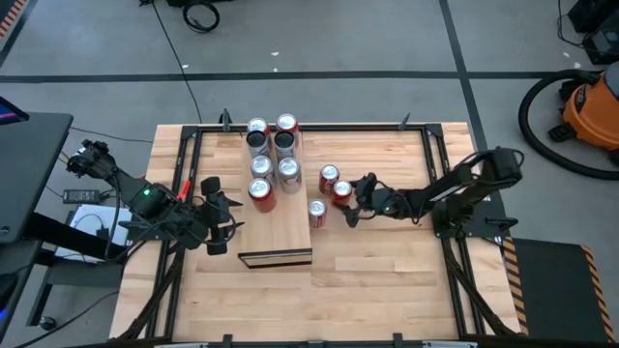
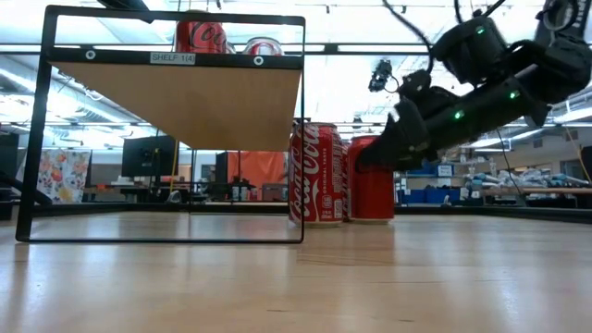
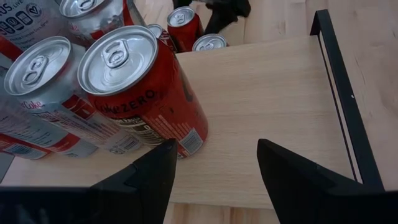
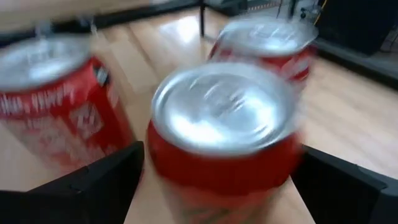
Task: Place canned beverage on shelf
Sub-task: Put the red and black soda can on the shelf and align it with the other red and black soda can
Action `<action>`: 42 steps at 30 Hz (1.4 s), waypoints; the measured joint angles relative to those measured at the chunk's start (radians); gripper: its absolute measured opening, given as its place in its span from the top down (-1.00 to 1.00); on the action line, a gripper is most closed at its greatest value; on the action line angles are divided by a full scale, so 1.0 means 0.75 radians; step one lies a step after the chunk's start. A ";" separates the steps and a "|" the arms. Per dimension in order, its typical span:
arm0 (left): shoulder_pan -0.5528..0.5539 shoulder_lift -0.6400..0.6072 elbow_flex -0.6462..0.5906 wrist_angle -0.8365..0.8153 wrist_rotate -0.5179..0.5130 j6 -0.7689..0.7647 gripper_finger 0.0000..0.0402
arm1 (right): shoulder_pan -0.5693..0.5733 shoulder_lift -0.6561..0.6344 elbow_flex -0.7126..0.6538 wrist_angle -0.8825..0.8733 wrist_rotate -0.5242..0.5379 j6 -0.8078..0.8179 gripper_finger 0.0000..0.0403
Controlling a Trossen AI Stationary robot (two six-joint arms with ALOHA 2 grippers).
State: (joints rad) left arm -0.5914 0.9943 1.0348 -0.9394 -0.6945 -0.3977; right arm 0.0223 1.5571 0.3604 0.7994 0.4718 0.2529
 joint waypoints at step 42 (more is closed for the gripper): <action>0.001 0.000 -0.001 -0.068 0.011 -0.035 -0.16 | 0.103 -0.321 0.537 -0.735 -0.262 -0.314 -0.61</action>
State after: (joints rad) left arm -0.5903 0.9943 1.0344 -0.9901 -0.6865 -0.4240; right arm 0.0997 1.3165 0.7631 0.2481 0.2752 0.0173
